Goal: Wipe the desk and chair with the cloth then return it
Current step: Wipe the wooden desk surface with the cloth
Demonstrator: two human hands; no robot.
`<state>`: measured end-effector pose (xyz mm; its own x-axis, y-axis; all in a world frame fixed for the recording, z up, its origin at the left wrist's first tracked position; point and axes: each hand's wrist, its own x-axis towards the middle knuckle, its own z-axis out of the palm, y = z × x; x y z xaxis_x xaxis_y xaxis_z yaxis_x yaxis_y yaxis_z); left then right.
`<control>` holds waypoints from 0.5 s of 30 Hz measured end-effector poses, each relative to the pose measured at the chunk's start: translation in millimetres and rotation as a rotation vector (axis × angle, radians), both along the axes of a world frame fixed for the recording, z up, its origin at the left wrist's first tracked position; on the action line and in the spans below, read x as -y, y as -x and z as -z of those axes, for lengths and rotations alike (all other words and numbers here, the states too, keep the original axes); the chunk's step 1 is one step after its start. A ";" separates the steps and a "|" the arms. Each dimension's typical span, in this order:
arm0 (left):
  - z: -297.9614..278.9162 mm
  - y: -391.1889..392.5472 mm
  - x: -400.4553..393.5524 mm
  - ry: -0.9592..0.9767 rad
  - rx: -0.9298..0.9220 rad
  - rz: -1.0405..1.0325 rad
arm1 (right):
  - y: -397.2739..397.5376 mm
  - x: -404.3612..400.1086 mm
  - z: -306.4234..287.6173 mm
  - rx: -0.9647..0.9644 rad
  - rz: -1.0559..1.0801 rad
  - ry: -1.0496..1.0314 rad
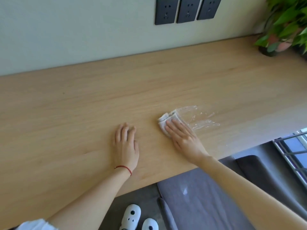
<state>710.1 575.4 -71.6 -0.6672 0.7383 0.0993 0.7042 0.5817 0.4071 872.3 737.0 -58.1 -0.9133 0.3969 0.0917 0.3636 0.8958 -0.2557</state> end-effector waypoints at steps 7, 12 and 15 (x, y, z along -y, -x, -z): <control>9.5 -2.6 -4.4 0.003 -0.045 -0.054 | 51.5 -65.7 10.9 0.000 0.383 0.069; 6.0 -4.3 -1.6 0.013 -0.031 -0.070 | 54.9 31.1 8.4 -0.010 -0.088 0.099; 5.9 -3.6 -2.0 -0.006 -0.027 -0.069 | -10.8 41.6 1.8 -0.005 -0.095 0.077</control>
